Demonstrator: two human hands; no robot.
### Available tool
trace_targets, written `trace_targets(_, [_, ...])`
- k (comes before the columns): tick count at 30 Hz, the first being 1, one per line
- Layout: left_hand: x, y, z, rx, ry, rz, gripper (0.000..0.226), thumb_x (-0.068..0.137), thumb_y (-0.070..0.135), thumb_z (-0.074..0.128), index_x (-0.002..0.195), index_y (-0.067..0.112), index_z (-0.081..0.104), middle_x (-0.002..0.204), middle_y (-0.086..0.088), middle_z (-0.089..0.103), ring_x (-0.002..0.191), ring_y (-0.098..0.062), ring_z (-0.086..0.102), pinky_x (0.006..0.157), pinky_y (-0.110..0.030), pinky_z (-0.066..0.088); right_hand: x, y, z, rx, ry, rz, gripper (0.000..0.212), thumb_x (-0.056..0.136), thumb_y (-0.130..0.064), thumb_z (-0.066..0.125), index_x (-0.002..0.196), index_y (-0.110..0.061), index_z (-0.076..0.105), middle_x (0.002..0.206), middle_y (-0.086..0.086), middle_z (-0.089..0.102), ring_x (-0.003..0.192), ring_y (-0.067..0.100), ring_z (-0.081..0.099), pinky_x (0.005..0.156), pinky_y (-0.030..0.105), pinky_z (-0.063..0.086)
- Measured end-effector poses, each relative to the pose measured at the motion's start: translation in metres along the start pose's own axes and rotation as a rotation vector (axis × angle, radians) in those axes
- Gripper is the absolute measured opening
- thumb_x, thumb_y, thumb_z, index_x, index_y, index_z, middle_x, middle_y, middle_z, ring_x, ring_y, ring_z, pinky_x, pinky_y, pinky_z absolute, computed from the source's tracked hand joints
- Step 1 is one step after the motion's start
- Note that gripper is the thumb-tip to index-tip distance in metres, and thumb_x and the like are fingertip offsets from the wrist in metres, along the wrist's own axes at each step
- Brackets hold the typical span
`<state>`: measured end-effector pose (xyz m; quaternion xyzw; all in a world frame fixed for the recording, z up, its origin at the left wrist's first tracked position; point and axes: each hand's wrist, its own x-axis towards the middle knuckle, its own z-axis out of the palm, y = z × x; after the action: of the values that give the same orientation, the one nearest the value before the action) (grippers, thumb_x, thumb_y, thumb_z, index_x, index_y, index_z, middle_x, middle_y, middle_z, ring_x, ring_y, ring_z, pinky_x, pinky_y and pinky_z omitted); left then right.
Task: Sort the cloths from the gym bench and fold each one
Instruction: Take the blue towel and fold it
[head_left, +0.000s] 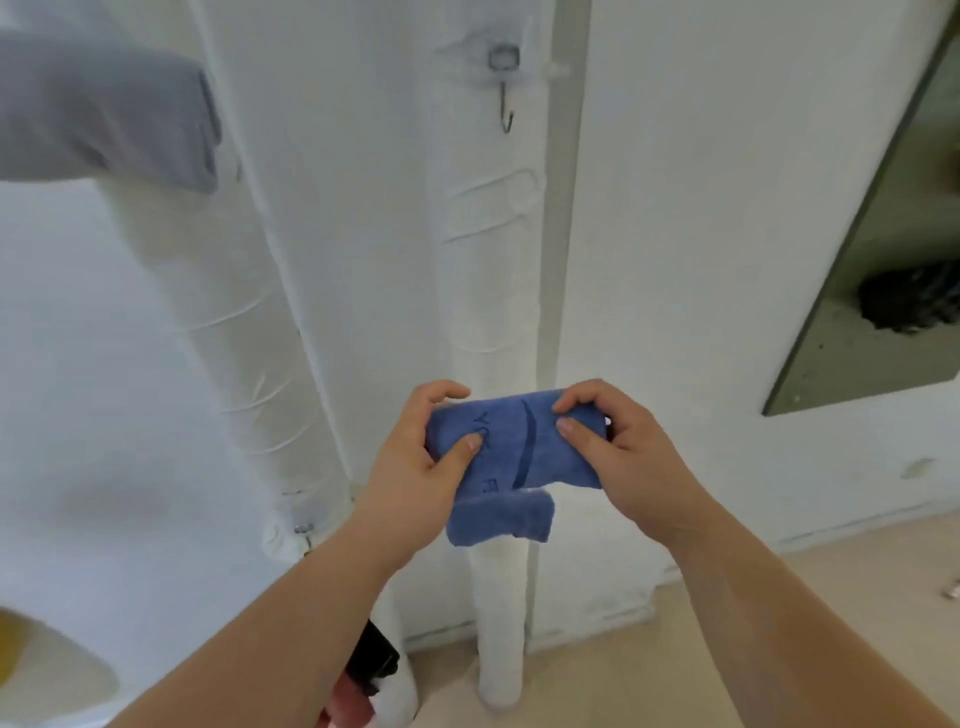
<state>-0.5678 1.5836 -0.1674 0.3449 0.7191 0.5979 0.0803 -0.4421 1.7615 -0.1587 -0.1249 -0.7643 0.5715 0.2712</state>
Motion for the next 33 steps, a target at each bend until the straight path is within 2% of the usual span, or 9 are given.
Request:
trace_targets(5, [0.021,0.031,0.025,0.124,0.147,0.183,0.032,0.096,0.003,0.059,0.096,0.035,0.064,0.124,0.005,0.056,0.115,-0.008,0.058,0.098,-0.02,0.046,0.041,-0.015,-0.023,0.006,0.047,-0.09,0.037,0.094,0.002,0.053,0.079,-0.026,0.072,0.101,-0.004,0.067,0.092,0.01,0.065,0.081,0.028,0.052])
trace_targets(7, [0.034,0.048,0.024,0.077,0.148,0.184,0.024,0.086,0.015,0.071,0.098,0.035,0.065,0.124,0.005,0.056,0.116,-0.006,0.058,0.098,-0.021,0.047,0.057,-0.03,-0.031,0.066,0.005,-0.118,0.026,0.09,-0.004,0.059,0.084,-0.026,0.072,0.105,-0.002,0.067,0.095,0.01,0.065,0.081,0.027,0.05])
trace_targets(9, [0.048,0.065,0.017,0.07,0.174,0.19,0.035,0.072,0.023,0.078,0.099,0.039,0.064,0.122,0.006,0.058,0.113,-0.005,0.059,0.096,-0.021,0.049,0.072,-0.048,-0.041,0.063,-0.089,-0.171,0.021,0.079,-0.015,0.072,0.095,-0.029,0.07,0.113,-0.003,0.066,0.104,0.011,0.065,0.082,0.03,0.055])
trace_targets(11, [0.062,0.085,0.008,0.062,0.208,0.208,0.039,0.069,0.019,0.082,0.1,0.037,0.065,0.121,0.006,0.06,0.111,-0.007,0.062,0.095,-0.029,0.053,0.09,-0.067,-0.051,0.016,-0.155,-0.238,0.031,0.076,-0.015,0.081,0.099,-0.03,0.069,0.119,-0.004,0.064,0.108,0.013,0.065,0.086,0.033,0.058])
trace_targets(15, [0.093,0.127,-0.008,0.088,0.247,0.291,0.039,0.072,0.005,0.083,0.096,0.031,0.067,0.12,0.002,0.061,0.11,-0.013,0.062,0.097,-0.042,0.055,0.125,-0.11,-0.061,-0.018,-0.151,-0.391,0.03,0.082,-0.004,0.078,0.09,-0.032,0.071,0.117,0.0,0.063,0.107,0.013,0.064,0.09,0.033,0.056])
trace_targets(19, [0.122,0.166,-0.015,0.063,0.297,0.364,0.024,0.07,0.029,0.08,0.088,0.033,0.065,0.12,-0.004,0.06,0.11,-0.017,0.061,0.091,-0.034,0.054,0.155,-0.148,-0.064,0.009,-0.107,-0.51,0.028,0.082,-0.002,0.076,0.082,-0.03,0.072,0.115,0.005,0.062,0.105,0.014,0.064,0.089,0.029,0.056])
trace_targets(24, [0.16,0.188,-0.029,0.131,0.4,0.452,0.031,0.073,0.005,0.083,0.091,0.024,0.065,0.12,-0.007,0.061,0.102,-0.011,0.061,0.087,-0.029,0.054,0.192,-0.178,-0.062,-0.066,-0.004,-0.612,0.026,0.078,-0.009,0.081,0.089,-0.031,0.072,0.118,0.002,0.06,0.106,0.008,0.062,0.088,0.02,0.052])
trace_targets(29, [0.189,0.183,-0.034,0.219,0.439,0.469,0.039,0.072,0.008,0.084,0.089,0.035,0.063,0.12,0.003,0.057,0.103,0.002,0.057,0.089,-0.02,0.05,0.221,-0.174,-0.065,-0.221,0.01,-0.667,0.031,0.079,-0.012,0.082,0.097,-0.035,0.07,0.121,0.001,0.051,0.107,-0.007,0.054,0.088,0.004,0.043])
trace_targets(33, [0.202,0.176,-0.035,0.242,0.449,0.502,0.042,0.072,0.007,0.084,0.087,0.04,0.062,0.118,0.005,0.055,0.101,0.008,0.054,0.087,-0.013,0.048,0.232,-0.167,-0.065,-0.249,0.023,-0.697,0.031,0.079,-0.011,0.081,0.098,-0.033,0.069,0.119,0.001,0.05,0.1,-0.014,0.052,0.086,0.002,0.042])
